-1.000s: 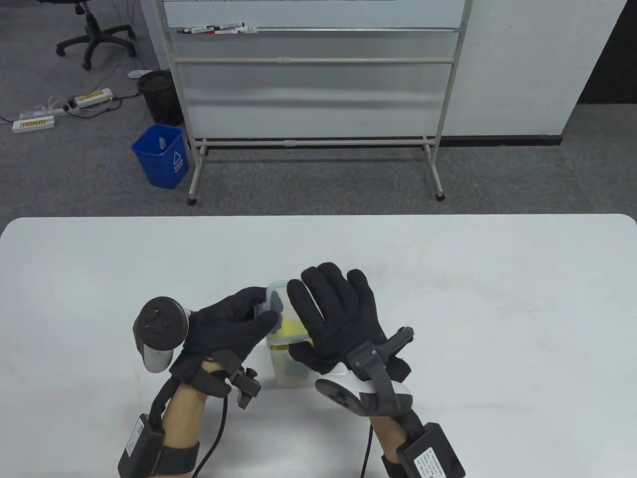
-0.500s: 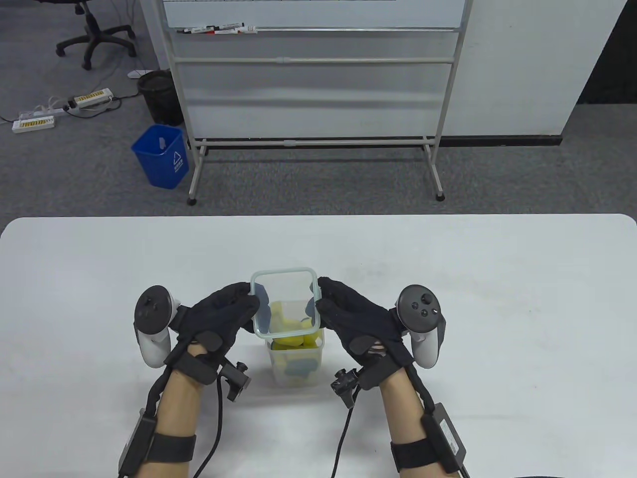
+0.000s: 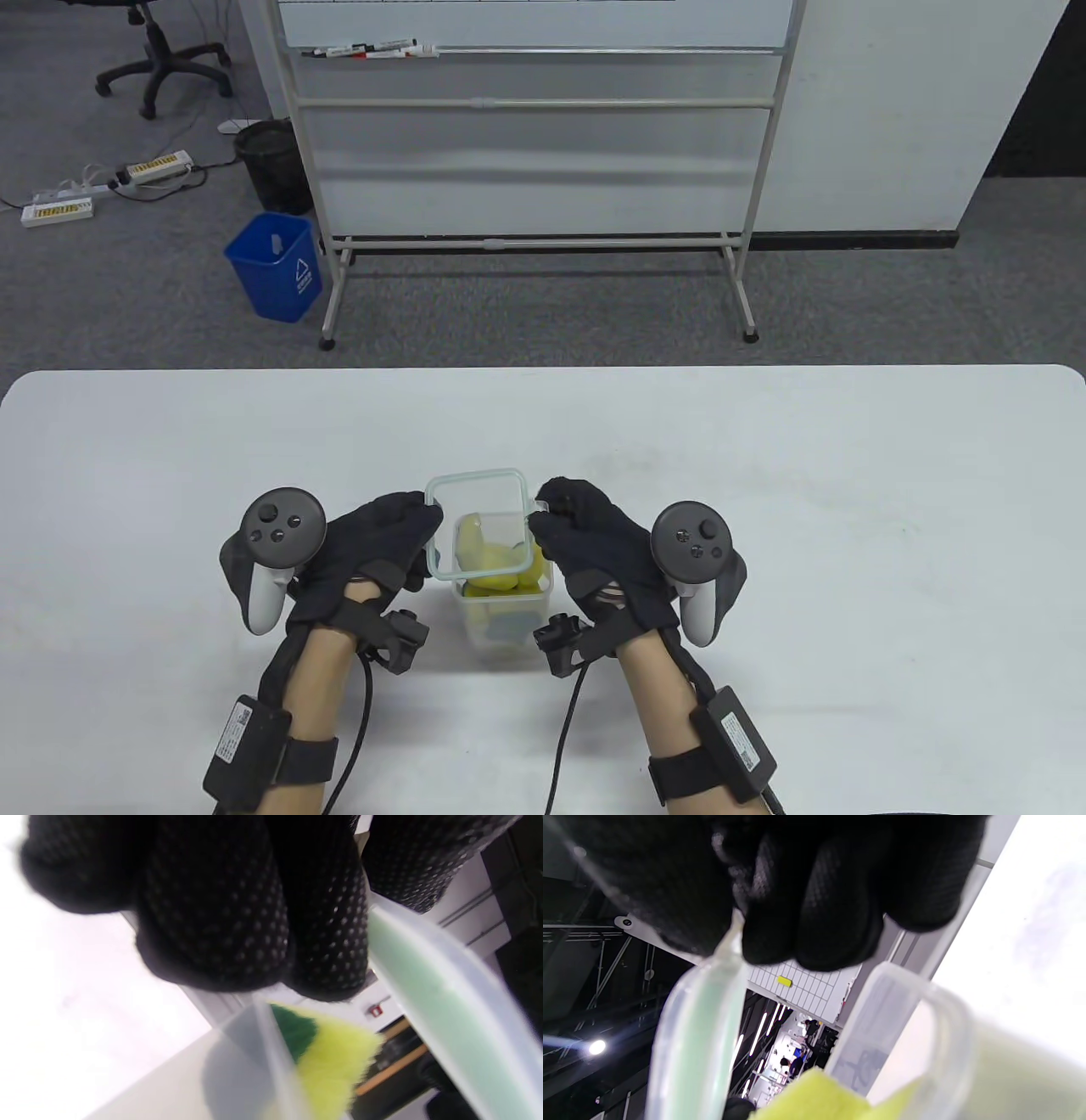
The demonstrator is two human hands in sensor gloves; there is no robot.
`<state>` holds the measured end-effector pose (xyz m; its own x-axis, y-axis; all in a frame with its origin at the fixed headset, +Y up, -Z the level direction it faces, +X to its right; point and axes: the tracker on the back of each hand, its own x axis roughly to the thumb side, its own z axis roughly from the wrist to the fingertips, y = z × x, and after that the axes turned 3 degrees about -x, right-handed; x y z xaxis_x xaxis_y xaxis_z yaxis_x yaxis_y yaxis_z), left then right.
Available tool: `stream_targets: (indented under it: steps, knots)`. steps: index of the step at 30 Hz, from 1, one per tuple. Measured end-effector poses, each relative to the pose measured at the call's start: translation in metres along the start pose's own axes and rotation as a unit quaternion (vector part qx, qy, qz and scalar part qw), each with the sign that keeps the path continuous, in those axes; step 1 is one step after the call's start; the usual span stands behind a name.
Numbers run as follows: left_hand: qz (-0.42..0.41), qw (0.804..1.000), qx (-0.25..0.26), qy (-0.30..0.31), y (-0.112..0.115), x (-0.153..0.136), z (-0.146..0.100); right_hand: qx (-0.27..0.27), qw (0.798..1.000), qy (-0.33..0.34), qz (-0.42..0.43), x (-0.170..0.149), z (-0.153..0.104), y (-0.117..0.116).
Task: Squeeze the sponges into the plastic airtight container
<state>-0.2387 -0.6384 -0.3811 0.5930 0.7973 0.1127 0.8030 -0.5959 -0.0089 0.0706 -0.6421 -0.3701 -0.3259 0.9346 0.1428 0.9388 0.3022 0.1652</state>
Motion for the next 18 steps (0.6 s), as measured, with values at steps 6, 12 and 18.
stream_targets:
  steps: [6, 12, 18]
  knots:
    - [-0.008, 1.0, -0.019, -0.017, 0.01, -0.009, 0.003, -0.007, 1.0, -0.006, -0.026, -0.002, -0.002, -0.002]
    - [-0.001, 0.999, -0.029, -0.02, 0.018, -0.009, 0.005, -0.003, 0.998, -0.036, -0.059, -0.009, 0.001, 0.001]
    - [-0.006, 0.999, -0.035, -0.021, 0.022, -0.01, 0.005, 0.007, 0.995, -0.051, -0.09, -0.009, 0.001, 0.004]
